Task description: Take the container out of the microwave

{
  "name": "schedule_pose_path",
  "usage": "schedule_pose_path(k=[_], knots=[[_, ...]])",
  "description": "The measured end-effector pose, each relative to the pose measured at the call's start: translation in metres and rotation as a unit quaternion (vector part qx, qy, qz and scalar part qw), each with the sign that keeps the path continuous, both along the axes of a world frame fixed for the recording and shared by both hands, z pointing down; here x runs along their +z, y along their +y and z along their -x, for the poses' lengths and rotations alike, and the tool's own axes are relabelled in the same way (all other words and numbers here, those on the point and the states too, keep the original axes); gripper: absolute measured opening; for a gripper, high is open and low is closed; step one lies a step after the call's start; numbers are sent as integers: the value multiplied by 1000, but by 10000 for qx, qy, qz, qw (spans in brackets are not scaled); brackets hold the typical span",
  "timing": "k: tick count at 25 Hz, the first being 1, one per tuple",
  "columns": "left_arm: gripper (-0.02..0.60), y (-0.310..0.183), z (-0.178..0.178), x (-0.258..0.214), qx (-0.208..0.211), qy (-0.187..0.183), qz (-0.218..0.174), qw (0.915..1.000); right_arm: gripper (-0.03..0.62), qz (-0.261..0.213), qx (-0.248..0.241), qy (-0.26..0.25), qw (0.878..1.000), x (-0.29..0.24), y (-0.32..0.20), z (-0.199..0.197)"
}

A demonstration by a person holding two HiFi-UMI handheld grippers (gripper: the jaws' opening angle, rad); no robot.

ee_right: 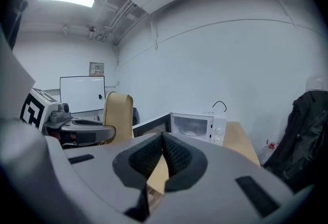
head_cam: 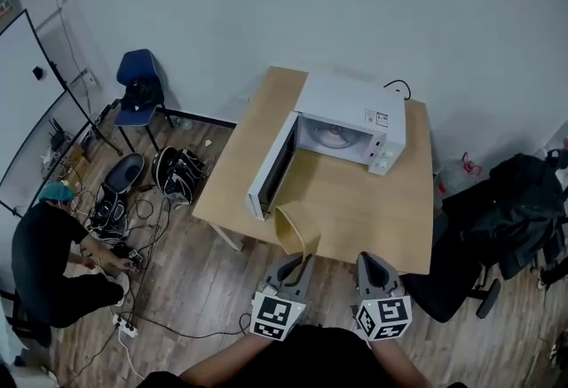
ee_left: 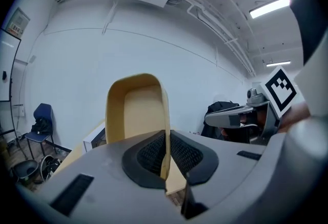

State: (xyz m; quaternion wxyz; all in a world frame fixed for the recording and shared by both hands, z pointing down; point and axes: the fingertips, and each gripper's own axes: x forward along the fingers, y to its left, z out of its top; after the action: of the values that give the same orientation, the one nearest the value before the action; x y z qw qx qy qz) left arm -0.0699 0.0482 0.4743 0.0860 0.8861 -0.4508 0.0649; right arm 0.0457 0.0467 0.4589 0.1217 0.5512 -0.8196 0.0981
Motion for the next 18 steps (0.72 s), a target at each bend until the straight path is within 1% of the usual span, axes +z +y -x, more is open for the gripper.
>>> schedule_pose_path(k=[3, 7, 9, 15, 18], knots=[[23, 10, -8, 1, -89, 112, 134, 9998, 58, -6, 9, 46, 10000, -3, 7, -7], [23, 26, -15, 2, -87, -99, 266, 9996, 58, 67, 96, 25, 9999, -4, 24, -13], [24, 27, -16, 6, -74, -134, 333, 9993, 58, 53, 162, 43, 9998, -4, 29, -17], [23, 31, -21, 9, -109, -128, 321, 9993, 58, 192, 328, -6, 9993, 10, 42, -33], [23, 30, -21, 11, -64, -126, 322, 9994, 58, 110, 453, 83, 9989, 12, 46, -41]])
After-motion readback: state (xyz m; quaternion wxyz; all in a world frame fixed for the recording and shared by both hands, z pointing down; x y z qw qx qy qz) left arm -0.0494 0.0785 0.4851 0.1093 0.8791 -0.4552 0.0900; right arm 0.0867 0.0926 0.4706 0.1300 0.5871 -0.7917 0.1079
